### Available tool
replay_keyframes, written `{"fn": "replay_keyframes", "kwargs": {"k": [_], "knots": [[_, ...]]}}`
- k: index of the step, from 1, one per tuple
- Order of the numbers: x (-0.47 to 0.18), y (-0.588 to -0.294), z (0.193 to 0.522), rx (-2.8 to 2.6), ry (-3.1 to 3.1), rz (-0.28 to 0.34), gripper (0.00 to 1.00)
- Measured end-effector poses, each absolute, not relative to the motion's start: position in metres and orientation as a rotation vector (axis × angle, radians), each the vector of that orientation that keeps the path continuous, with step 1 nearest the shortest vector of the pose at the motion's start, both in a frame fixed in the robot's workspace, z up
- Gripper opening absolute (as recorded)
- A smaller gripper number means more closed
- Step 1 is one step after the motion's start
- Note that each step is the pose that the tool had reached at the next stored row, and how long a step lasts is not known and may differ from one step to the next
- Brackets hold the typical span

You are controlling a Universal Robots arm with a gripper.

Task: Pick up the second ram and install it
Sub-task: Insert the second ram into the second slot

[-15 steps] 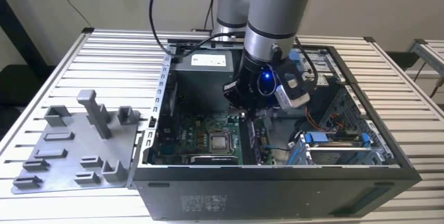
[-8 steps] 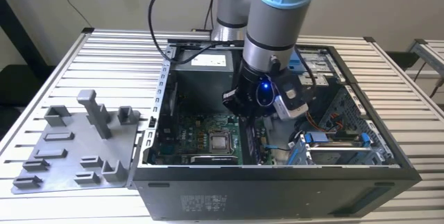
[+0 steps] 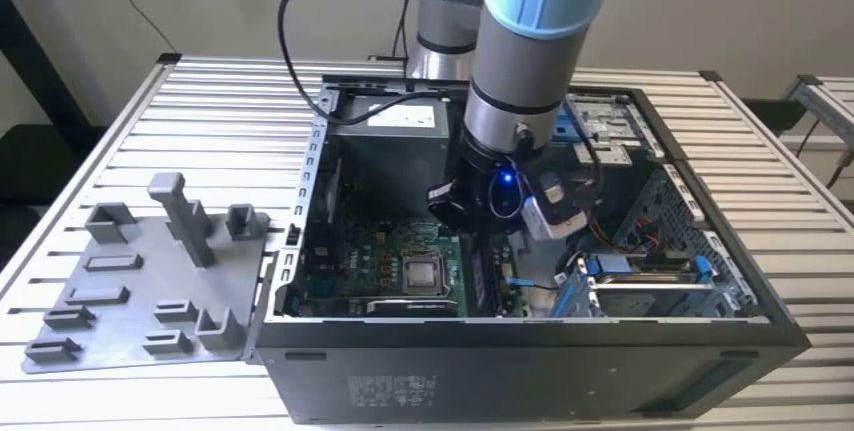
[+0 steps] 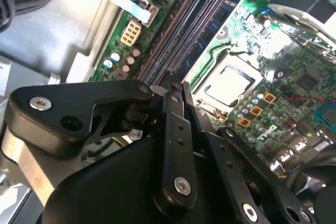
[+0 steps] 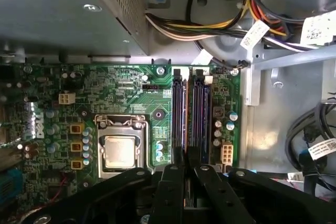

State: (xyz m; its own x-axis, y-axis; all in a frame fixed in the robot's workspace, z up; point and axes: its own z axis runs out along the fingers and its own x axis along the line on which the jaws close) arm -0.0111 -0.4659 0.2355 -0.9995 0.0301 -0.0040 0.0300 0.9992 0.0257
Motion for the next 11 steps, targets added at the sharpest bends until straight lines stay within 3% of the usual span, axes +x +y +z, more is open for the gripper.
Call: {"fn": "replay_keyframes", "kwargs": {"k": [11], "knots": [[-0.0117, -0.4681, 0.2311, 0.079, 3.136, 0.041, 0.14]]}}
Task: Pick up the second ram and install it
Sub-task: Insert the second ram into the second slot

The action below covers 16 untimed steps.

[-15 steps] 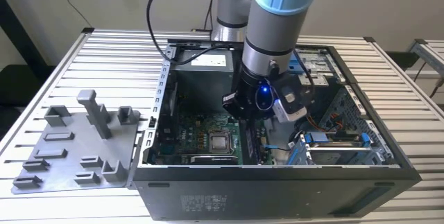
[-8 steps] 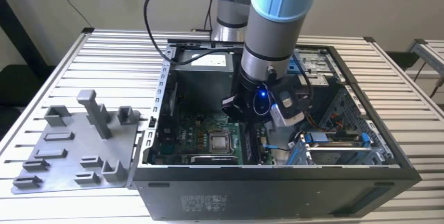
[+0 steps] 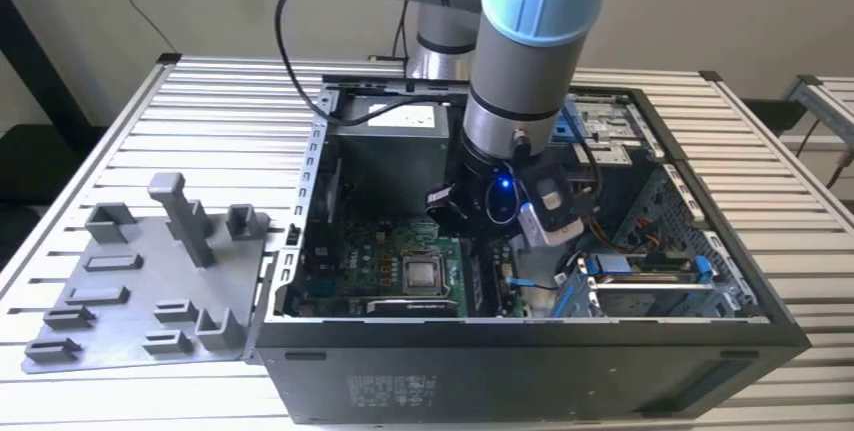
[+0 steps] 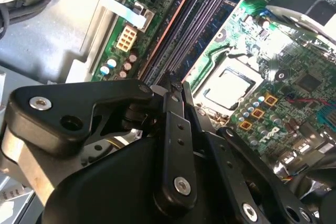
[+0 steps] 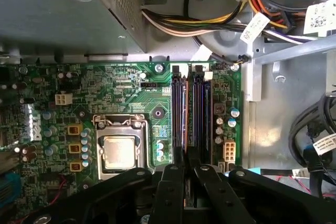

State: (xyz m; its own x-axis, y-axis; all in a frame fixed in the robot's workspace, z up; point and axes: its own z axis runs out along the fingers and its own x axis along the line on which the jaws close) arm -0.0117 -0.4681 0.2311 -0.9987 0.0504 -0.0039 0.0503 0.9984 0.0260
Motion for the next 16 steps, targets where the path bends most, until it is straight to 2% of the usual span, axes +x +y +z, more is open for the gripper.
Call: {"fn": "replay_keyframes", "kwargs": {"k": [16], "knots": [[-0.0118, -0.4681, 0.2235, 0.079, 3.136, 0.040, 0.14]]}}
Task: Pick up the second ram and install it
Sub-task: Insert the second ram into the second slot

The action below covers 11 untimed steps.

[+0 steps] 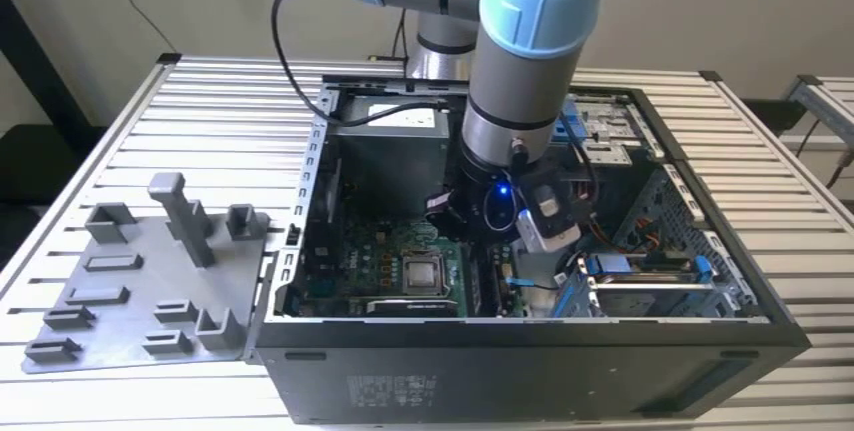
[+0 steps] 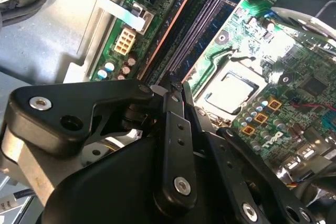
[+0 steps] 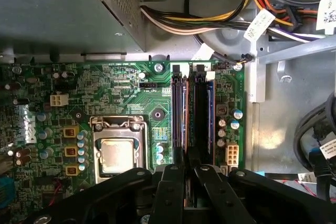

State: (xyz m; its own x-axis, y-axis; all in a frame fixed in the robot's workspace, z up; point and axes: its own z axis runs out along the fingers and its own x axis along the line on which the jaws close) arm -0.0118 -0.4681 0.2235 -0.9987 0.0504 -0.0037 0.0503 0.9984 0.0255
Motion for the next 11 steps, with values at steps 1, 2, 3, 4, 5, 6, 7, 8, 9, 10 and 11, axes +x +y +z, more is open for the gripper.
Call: {"fn": "replay_keyframes", "kwargs": {"k": [1, 2, 3, 4, 5, 6, 7, 8, 9, 10, 11], "knots": [[-0.0117, -0.4680, 0.2234, 0.079, 3.136, 0.040, 0.14], [-0.0118, -0.4680, 0.2233, 0.079, 3.136, 0.040, 0.14], [-0.0117, -0.4680, 0.2233, 0.079, 3.136, 0.040, 0.14], [-0.0117, -0.4678, 0.2232, 0.079, 3.136, 0.040, 0.14], [-0.0118, -0.4677, 0.2232, 0.079, 3.136, 0.040, 0.14], [-0.0118, -0.4676, 0.2232, 0.079, 3.136, 0.040, 0.14], [-0.0117, -0.4676, 0.2232, 0.079, 3.136, 0.040, 0.14], [-0.0117, -0.4676, 0.2233, 0.079, 3.136, 0.040, 0.14], [-0.0117, -0.4676, 0.2233, 0.079, 3.136, 0.040, 0.14], [-0.0114, -0.4676, 0.2233, 0.079, 3.136, 0.040, 0.14], [-0.0112, -0.4676, 0.2233, 0.079, 3.136, 0.040, 0.14]]}}
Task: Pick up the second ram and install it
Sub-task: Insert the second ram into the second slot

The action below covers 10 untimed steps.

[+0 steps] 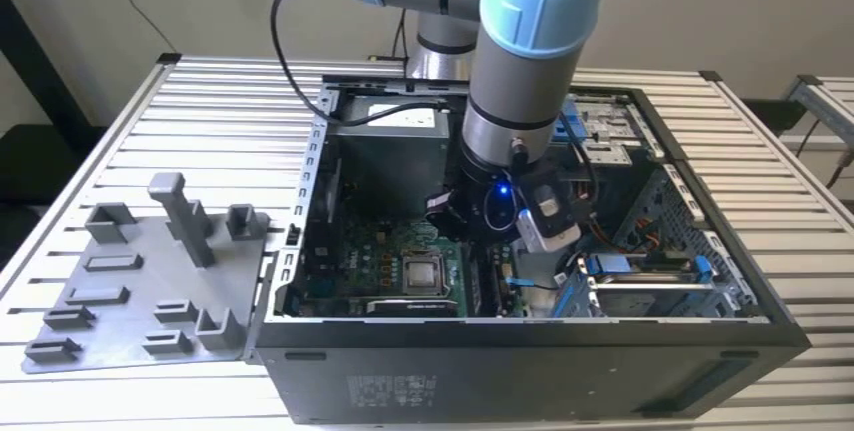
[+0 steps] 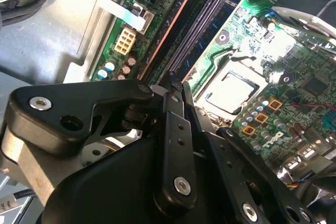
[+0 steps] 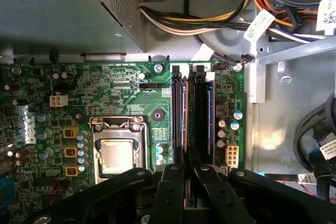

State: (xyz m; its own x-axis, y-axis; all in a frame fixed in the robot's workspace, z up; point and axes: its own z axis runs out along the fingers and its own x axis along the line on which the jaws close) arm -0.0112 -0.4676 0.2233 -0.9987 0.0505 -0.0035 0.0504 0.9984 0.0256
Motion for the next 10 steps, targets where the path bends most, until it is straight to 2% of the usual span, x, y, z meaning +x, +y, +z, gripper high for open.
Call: {"fn": "replay_keyframes", "kwargs": {"k": [10], "knots": [[-0.0105, -0.4673, 0.2251, 0.078, 3.136, 0.040, 0.14]]}}
